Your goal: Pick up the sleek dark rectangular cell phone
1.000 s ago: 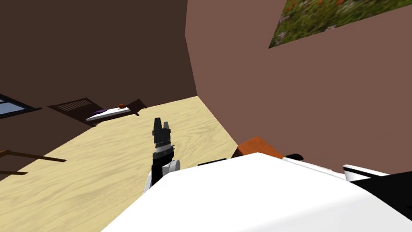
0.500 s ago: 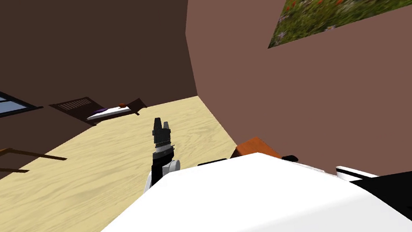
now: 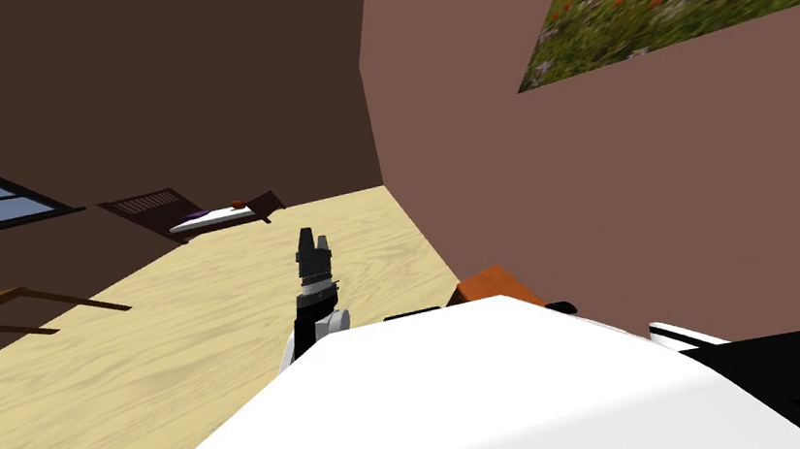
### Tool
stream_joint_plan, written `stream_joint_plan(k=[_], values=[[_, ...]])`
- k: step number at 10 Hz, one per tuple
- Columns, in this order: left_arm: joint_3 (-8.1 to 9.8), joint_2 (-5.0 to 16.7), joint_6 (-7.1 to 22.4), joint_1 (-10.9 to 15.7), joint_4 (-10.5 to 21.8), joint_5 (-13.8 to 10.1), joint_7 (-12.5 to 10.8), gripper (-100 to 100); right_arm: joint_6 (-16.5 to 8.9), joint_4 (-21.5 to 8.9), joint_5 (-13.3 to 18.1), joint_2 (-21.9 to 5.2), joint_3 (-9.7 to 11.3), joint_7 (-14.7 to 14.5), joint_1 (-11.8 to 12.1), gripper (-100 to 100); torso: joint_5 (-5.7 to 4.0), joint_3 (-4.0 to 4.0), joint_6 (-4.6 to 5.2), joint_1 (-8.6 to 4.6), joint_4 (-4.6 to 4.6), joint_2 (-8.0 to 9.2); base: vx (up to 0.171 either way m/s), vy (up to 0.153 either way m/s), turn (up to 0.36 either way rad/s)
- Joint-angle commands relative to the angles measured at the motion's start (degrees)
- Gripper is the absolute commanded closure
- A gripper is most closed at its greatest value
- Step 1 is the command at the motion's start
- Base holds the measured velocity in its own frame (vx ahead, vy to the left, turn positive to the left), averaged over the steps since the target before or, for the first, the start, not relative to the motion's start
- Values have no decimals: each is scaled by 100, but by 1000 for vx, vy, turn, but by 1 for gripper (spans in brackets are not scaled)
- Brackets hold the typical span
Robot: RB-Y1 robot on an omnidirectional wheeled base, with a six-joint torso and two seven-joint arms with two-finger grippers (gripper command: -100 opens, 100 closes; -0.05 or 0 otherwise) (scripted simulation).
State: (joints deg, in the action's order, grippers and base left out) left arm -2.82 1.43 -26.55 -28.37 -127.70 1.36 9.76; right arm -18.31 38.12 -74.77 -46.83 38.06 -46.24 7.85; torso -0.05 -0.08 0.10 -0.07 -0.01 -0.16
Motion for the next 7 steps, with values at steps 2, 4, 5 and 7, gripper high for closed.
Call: stream_joint_plan(k=[2,4,5,7], values=[[0,0,0,0,0,0,0,0,0,1,1,0,1,-2,0,100,0,0,1,0,0,0,0,0,0],[0,0,0,0,0,0,0,0,-32,16,-192,-88,44,-145,-18,100,0,0,2,0,0,0,0,16,-5],[0,0,0,0,0,0,0,0,-61,78,-347,-200,96,-218,-9,100,2,0,3,10,0,0,-4,74,-35],[-1,-1,0,0,0,0,0,0,-61,78,-347,-200,96,-218,-9,100,5,1,2,24,0,2,1,37,-7]])
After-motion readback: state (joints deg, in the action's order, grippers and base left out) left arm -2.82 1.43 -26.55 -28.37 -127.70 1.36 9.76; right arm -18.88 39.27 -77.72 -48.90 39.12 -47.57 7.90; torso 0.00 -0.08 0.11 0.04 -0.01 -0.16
